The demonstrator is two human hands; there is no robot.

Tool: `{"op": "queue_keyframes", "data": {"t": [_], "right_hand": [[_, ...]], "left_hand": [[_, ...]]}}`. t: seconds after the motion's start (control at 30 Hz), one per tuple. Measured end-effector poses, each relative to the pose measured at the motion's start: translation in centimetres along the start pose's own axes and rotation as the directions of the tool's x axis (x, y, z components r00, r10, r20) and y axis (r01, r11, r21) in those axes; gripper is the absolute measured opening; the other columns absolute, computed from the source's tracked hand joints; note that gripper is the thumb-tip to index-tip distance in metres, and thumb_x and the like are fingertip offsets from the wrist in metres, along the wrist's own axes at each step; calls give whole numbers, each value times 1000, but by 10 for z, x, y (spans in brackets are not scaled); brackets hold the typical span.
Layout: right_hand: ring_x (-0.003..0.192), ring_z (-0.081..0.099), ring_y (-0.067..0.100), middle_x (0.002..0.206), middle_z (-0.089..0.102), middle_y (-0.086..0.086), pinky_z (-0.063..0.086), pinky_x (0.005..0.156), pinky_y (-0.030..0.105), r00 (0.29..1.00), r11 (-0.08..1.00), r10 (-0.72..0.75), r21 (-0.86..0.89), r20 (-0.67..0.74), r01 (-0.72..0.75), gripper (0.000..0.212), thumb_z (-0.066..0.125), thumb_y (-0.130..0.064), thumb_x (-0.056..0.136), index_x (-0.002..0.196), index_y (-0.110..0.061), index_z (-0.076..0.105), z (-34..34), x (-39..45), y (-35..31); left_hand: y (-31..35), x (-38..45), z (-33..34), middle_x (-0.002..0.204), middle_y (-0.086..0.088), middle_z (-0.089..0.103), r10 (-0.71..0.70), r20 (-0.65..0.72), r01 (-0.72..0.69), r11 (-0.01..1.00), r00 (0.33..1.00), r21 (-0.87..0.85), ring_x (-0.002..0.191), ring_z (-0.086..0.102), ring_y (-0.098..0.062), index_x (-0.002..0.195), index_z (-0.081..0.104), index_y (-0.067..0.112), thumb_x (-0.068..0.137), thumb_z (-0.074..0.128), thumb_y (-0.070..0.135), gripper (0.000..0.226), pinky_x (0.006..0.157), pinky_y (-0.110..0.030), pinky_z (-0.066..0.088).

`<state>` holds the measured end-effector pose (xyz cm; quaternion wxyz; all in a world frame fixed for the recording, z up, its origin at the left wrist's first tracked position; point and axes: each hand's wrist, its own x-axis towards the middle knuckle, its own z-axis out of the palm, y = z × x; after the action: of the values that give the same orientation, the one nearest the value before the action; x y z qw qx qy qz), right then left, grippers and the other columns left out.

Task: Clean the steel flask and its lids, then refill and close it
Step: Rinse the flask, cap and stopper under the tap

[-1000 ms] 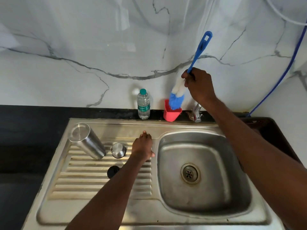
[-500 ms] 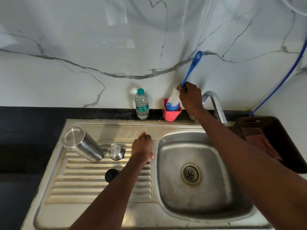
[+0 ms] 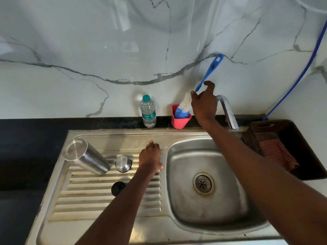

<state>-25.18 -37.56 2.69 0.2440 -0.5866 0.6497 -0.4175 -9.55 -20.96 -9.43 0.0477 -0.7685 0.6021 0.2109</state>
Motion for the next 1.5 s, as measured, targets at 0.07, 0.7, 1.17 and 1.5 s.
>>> {"op": "queue_keyframes", "data": {"t": [0.07,0.7,1.17,1.5], "right_hand": [[72,65,14,70,63,-10,53,76,37,999,998,35,49,-12,-34,50,67,-27,96,138,-19,40,-1,-4,0],[74,62,13,81,68,-11,51,68,34,976,978,-207,-12,66,208,11,63,-23,97,106,-25,69,-50,-144,27],[88,65,14,95,71,-10,45,74,27,955,942,279,-165,-101,-292,12,61,-26,98,103,-31,70,-218,-193,159],[102,67,28,108,72,8,51,87,36,968,884,213,-397,-129,-248,19,55,-20,97,106,-12,70,-291,-72,210]], "left_hand": [[-1,1,1,173,-18,20,0,1,0,1000,1000,3,149,44,-33,155,38,10,75,95,33,101,113,-43,45],[9,-12,3,158,-24,37,60,30,-61,998,998,15,143,43,-38,145,48,8,92,73,24,61,113,-47,43],[201,-82,76,157,1,51,515,-117,-497,704,849,-507,143,49,-17,152,51,22,104,63,27,50,117,-21,31],[317,-58,50,152,-14,56,567,-152,-503,537,810,-677,133,59,-29,166,27,28,108,57,36,66,110,-48,49]]}}
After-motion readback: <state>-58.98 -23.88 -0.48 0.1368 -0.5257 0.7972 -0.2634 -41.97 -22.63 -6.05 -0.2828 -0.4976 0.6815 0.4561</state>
